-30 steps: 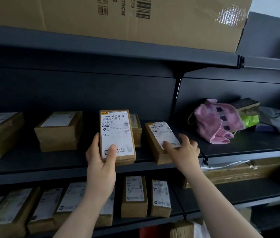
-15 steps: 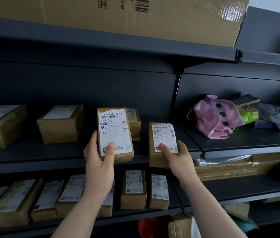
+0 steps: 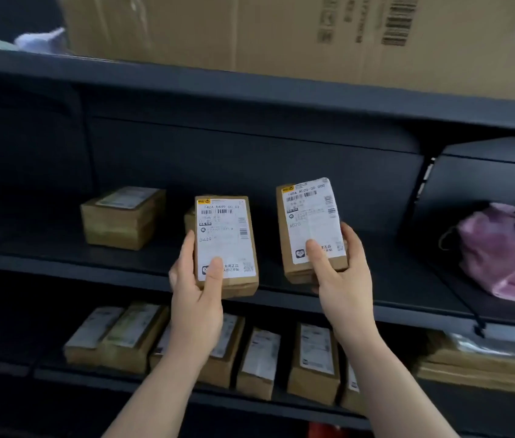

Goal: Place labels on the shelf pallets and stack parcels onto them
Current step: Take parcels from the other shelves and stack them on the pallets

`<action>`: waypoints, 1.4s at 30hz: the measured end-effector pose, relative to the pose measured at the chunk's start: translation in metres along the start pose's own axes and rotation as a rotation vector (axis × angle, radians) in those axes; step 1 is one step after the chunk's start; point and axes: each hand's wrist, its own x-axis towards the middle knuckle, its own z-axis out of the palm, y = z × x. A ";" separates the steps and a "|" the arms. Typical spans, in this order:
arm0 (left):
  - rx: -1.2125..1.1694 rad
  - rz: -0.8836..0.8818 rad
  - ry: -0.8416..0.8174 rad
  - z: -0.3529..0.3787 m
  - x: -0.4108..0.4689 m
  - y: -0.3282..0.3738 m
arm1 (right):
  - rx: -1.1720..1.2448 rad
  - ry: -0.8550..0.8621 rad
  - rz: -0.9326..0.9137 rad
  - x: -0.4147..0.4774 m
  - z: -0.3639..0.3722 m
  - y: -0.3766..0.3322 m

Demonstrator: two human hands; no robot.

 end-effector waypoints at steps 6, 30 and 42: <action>0.036 0.003 0.207 -0.098 0.016 0.010 | 0.050 -0.234 -0.011 -0.017 0.104 -0.023; 0.303 -0.060 0.980 -0.610 -0.066 0.098 | 0.382 -1.110 -0.030 -0.348 0.540 -0.205; 0.511 -0.061 1.265 -0.777 -0.086 0.109 | 0.536 -1.471 -0.006 -0.471 0.695 -0.259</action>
